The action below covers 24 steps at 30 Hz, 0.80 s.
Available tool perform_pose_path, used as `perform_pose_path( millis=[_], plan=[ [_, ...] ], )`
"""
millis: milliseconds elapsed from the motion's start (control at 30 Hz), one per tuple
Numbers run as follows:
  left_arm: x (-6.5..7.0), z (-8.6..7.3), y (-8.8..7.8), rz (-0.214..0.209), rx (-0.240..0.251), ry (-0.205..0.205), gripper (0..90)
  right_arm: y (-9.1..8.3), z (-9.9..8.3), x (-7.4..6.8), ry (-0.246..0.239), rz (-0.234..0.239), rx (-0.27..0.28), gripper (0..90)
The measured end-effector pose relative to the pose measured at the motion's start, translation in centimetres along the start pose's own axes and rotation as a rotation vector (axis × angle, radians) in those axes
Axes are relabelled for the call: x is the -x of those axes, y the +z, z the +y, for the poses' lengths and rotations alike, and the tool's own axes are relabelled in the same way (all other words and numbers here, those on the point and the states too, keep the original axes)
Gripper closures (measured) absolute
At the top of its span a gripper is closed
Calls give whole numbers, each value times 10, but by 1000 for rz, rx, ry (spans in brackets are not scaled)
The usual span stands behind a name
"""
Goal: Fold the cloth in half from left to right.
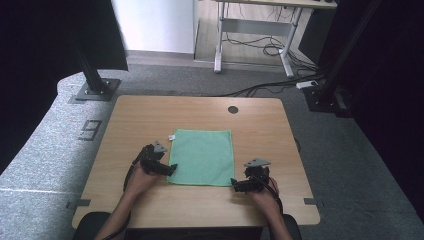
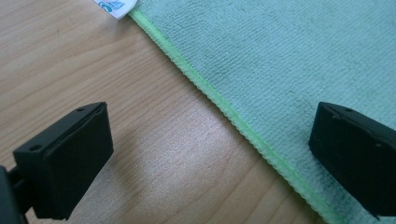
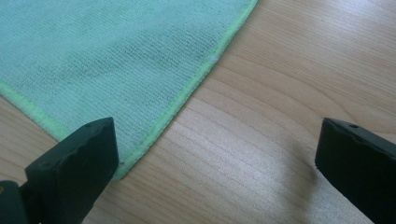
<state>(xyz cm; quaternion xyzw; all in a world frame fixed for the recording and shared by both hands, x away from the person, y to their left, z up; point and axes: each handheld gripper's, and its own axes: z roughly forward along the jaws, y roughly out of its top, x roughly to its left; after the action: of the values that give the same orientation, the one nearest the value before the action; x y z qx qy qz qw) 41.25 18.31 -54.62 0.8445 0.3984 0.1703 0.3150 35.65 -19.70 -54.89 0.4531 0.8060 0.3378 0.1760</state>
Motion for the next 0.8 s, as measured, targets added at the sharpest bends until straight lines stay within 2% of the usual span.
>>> perform_pose_path(
  millis=[133, 300, 600, 800],
  plan=[
    [0, -2, 0, -2, 2, -16, 0, 2, 0, -4, -22, -14, -13, 0],
    [6, -5, -3, 2, -2, -16, 1, 3, 0, -4, -35, -29, -25, 0],
    [33, -12, -12, -11, -14, 7, 1, -1, -3, 12, -21, -69, -20, 0],
    [55, -11, -13, -31, -18, 33, 1, -4, -7, 30, 19, -96, -15, 0]
  ],
)
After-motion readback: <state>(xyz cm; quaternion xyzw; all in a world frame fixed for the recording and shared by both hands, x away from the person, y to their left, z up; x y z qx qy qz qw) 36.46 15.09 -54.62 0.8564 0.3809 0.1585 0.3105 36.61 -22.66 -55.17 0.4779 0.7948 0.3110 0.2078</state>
